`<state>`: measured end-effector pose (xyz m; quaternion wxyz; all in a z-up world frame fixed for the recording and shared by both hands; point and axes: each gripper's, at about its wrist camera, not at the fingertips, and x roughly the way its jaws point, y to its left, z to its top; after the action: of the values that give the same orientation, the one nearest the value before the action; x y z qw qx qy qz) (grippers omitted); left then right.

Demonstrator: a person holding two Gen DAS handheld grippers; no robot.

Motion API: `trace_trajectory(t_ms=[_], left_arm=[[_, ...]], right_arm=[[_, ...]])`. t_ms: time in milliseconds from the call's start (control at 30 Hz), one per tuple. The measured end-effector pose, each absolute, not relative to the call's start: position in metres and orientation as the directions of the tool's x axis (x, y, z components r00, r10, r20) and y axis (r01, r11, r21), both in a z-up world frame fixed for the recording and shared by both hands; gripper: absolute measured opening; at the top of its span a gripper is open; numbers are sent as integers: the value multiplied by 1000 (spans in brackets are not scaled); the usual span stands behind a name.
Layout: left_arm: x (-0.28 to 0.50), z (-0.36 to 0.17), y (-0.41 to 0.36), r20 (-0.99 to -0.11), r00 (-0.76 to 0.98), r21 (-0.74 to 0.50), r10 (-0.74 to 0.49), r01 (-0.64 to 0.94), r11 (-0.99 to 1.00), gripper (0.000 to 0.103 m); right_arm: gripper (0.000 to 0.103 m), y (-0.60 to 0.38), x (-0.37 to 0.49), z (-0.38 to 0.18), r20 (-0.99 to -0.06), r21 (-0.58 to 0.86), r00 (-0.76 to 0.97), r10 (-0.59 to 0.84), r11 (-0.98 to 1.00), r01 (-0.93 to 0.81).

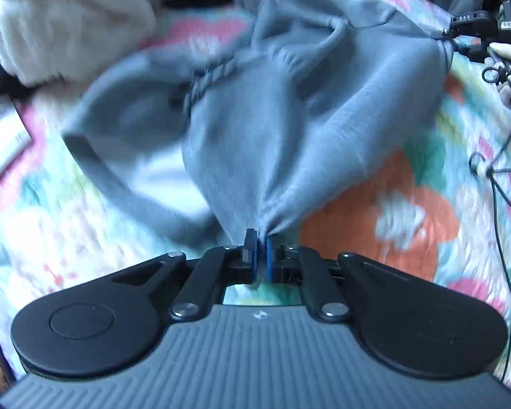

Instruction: Fold clothes

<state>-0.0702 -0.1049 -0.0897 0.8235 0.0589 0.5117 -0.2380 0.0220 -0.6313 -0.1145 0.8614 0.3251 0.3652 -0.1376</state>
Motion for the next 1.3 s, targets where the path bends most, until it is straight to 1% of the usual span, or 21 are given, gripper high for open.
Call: trace_trajectory(t_ms=[67,133,167,200,233,300,400,433,500,567,633,700,733,767,867,933,1033,1100,1167,1233,1300], left_arm=[[-74,-79,-97,-857,377,-171,-352,438,883,14],[-74,-62,-89,-834,430,-160,-346,412,897,30],[-72,-54,-85,-821,461,-147,-337,400,905,42],[-69,-48,-81,-806,493,-133,-328,390,911,48],[-65,-44,-78,-791,521,-119,-320,382,916,51],[-53,-41,-77,-774,561,-81,-293,370,925,62],[-27,-44,-80,-736,630,-13,-246,351,936,63],[-18,-45,-84,-719,653,13,-237,354,935,63],[-3,-53,-101,-687,680,70,-256,413,908,70],[7,-64,-113,-689,674,104,-266,455,884,73],[19,-77,-117,-716,640,62,-278,455,888,73],[32,-95,-117,-754,570,-28,-326,467,884,78],[40,-106,-114,-775,541,-63,-327,448,892,77],[47,-115,-110,-787,524,-94,-325,419,903,65],[52,-114,-96,-772,535,-145,-343,377,915,16],[50,-105,-85,-765,500,-242,-405,360,901,14],[47,-89,-67,-726,447,-413,-523,324,851,10],[44,-79,-52,-658,395,-572,-642,292,766,7],[42,-72,-35,-576,358,-700,-735,249,670,7],[43,-74,-20,-522,339,-775,-782,193,601,7],[48,-81,-11,-527,338,-789,-780,146,597,3]], right_arm=[[43,-625,-7,-130,-691,524,723,6,692,496],[49,-613,-34,-133,-655,567,756,1,661,491],[49,-604,-45,-132,-645,567,764,-4,667,483],[49,-594,-56,-130,-634,569,774,-7,674,472],[49,-583,-64,-127,-622,572,783,5,686,450],[52,-559,-72,-122,-605,575,794,60,723,384],[53,-525,-80,-118,-571,601,809,141,743,295],[56,-514,-81,-118,-558,618,810,181,741,261],[60,-498,-79,-125,-557,647,792,251,728,225],[61,-484,-76,-133,-569,666,767,297,713,218],[61,-471,-78,-145,-594,683,738,319,685,254],[61,-459,-81,-156,-567,748,717,406,619,241],[61,-450,-83,-160,-548,775,702,454,591,223],[61,-439,-82,-162,-543,781,682,490,593,195],[61,-402,-79,-163,-564,743,620,546,663,91],[61,-382,-77,-163,-575,719,595,562,693,40],[61,-363,-73,-162,-543,743,564,623,669,-23],[61,-352,-73,-161,-523,749,548,653,659,-70],[61,-344,-74,-160,-517,746,538,666,659,-98],[62,-341,-77,-161,-525,738,538,659,668,-98],[61,-340,-81,-157,-552,712,559,619,698,-69]])
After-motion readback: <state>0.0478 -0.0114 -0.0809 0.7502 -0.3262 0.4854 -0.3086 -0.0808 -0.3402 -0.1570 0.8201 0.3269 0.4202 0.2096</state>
